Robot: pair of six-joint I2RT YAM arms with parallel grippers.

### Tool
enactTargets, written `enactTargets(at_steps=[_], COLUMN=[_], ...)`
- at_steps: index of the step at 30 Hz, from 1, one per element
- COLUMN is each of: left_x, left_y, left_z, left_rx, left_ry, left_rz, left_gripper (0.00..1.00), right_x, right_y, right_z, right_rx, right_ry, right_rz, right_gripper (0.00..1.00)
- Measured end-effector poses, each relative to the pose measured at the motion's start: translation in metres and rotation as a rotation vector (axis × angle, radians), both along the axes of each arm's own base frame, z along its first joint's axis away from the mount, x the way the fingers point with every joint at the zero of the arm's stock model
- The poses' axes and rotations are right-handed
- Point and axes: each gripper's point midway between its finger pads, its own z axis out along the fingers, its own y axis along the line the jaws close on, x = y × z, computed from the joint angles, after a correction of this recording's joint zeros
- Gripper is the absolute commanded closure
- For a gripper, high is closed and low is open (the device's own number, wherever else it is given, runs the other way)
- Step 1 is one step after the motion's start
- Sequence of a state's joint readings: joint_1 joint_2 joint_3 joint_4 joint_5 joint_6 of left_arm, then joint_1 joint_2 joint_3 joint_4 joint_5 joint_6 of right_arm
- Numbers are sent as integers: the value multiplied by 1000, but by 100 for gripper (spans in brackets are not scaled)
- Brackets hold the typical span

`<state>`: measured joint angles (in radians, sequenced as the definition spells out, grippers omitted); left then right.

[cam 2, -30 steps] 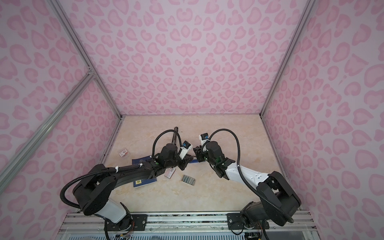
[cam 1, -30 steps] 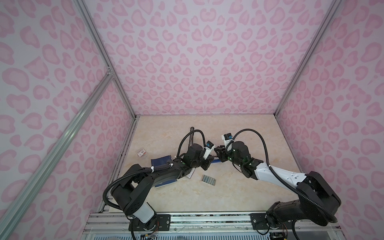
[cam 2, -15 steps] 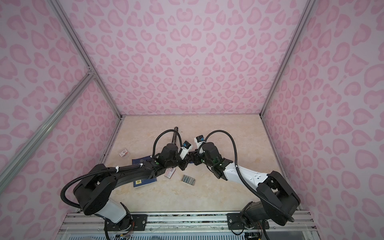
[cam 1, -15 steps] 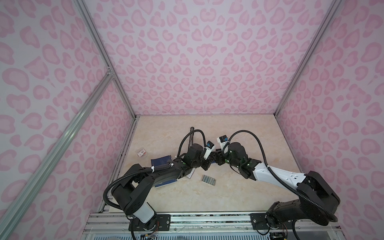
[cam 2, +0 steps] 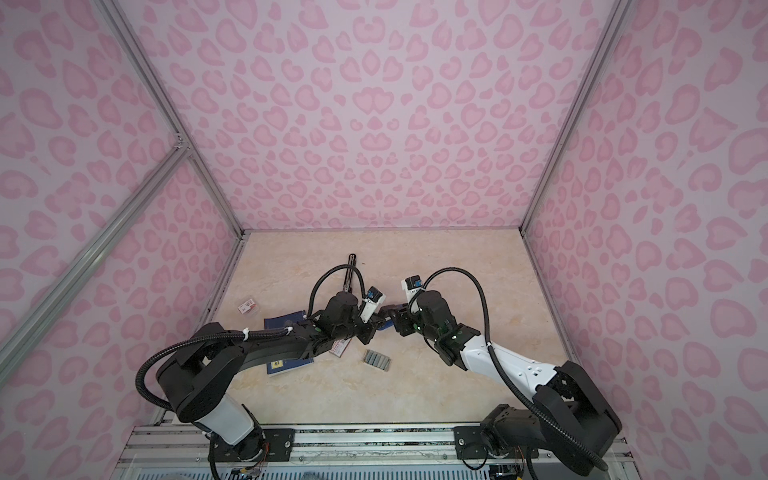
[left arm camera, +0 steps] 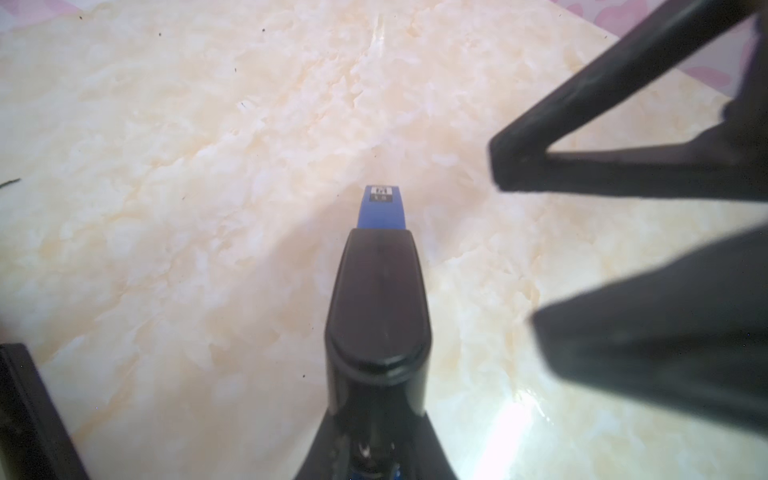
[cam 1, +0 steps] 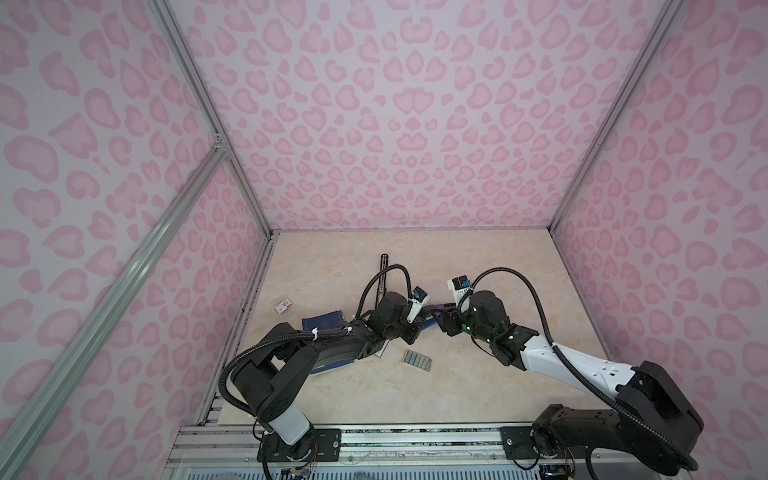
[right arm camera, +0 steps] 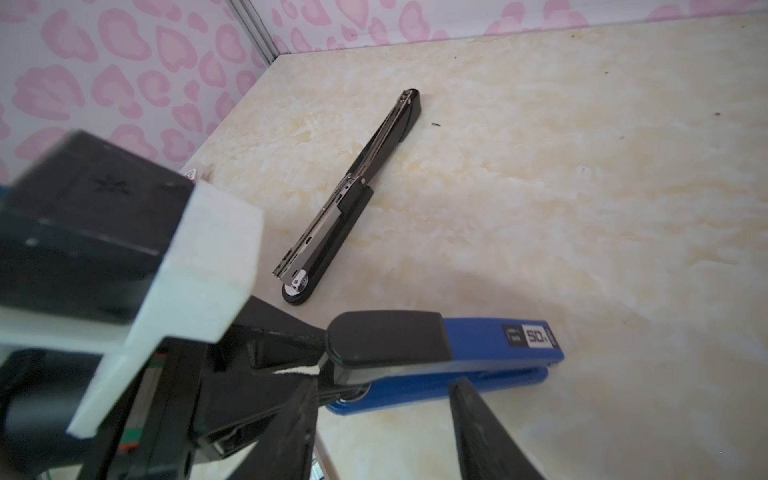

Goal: Load the staples into the stapler

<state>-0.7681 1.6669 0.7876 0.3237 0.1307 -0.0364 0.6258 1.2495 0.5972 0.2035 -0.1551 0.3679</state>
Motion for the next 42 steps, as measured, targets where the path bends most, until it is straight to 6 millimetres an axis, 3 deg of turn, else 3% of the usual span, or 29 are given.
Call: enactTargets(at_steps=[8,14,19,28,34,42], left_x=[8,6,1,-12,9,20], left_y=[-1,-1,2,11,-9,-13], left_z=[-32,-42,-34,3,35,11], left_rx=[66,87,68,37,89,261], left_ry=[10,30,40,46,67,180], left_rz=[20,27,35,41,23,15], left_gripper=[78,61,53,49,48,47], right_x=[-6,-9,-9,-9,-10,-16], right_y=[-52,-62,-64,-70,-73,-76], right_z=[-11,-14,-16,-11,-11,-19], right_rx=[2,4,-1,6,9,19], right_ry=[8,11,13,-6,-12,9], right_rz=[-149,-175,-183,-201,-208,-217], right_gripper=[45,45,45,45,45,46])
